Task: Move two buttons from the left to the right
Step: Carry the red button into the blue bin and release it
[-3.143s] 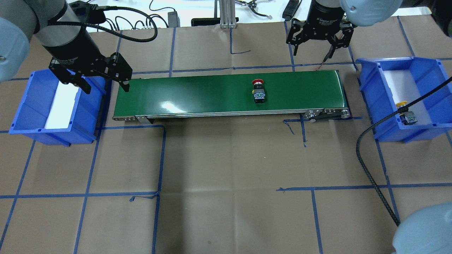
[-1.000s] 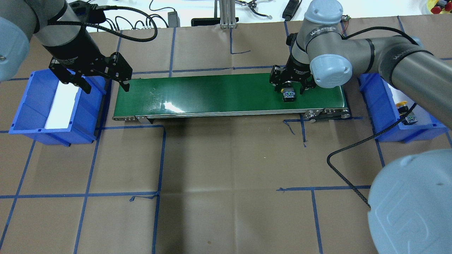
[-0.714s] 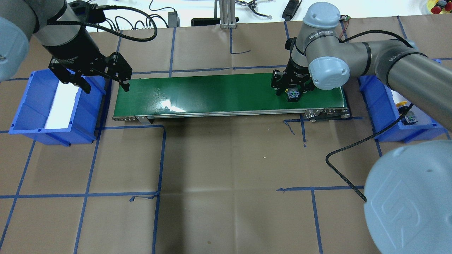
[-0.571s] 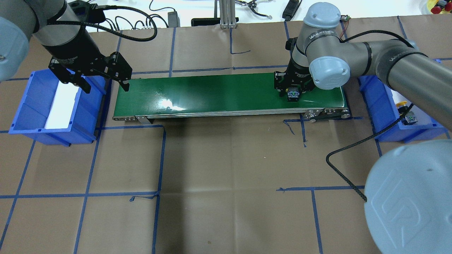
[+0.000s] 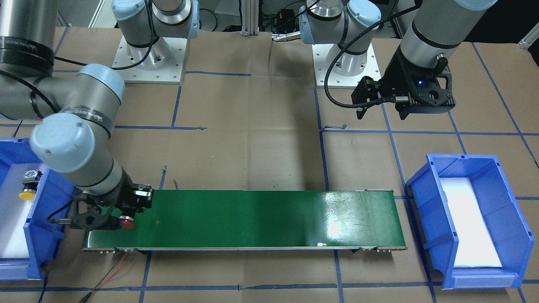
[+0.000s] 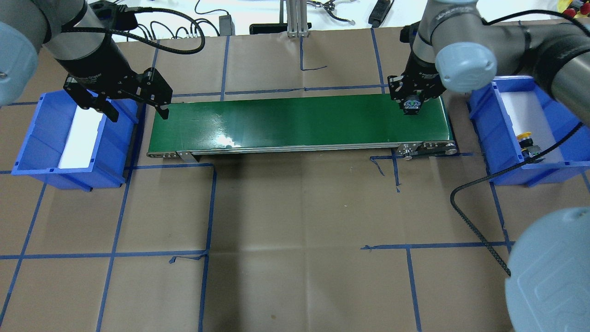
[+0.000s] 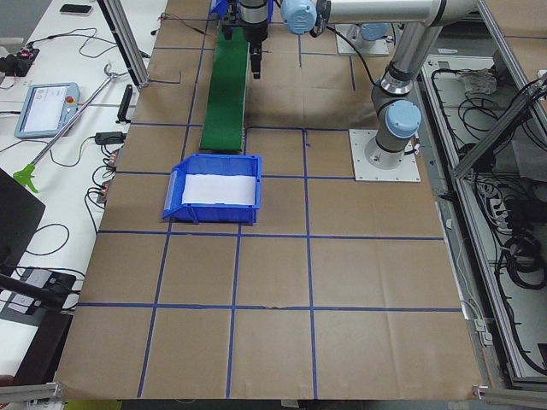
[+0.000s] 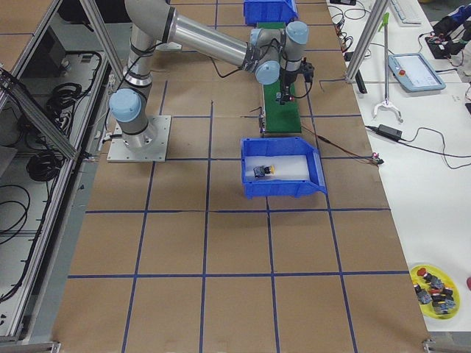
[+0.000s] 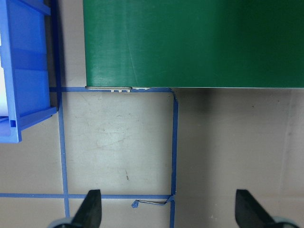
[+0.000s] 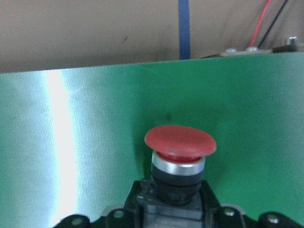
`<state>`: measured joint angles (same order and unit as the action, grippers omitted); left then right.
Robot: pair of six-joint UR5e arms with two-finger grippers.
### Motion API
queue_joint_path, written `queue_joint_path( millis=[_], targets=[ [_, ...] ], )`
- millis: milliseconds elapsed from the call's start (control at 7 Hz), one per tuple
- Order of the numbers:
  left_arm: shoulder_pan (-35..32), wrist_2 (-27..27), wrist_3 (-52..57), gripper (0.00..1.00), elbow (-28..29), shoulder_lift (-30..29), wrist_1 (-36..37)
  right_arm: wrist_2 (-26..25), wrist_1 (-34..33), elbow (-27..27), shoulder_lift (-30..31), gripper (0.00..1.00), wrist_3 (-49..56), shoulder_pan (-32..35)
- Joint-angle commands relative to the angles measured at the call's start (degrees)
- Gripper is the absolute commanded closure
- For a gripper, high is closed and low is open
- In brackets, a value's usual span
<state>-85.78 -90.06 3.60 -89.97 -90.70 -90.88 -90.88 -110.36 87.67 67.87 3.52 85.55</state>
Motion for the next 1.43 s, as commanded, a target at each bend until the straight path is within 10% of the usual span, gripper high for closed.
queue_joint_path(
  millis=[0,571,1286],
  targets=[
    [0.0,0.1,0.0,0.00,0.1,-0.1,0.0,0.0,6.5,-7.7,0.8,0.96,11.4,-9.8],
    [0.0,0.0,0.0,0.00,0.1,0.0,0.0,0.5,5.2,-9.8,-4.9,0.96,32.9,-23.0],
    [0.0,0.2,0.0,0.00,0.1,0.0,0.0,0.7,-4.2,0.0,-7.0,0.96,33.6,-24.3]
  ],
)
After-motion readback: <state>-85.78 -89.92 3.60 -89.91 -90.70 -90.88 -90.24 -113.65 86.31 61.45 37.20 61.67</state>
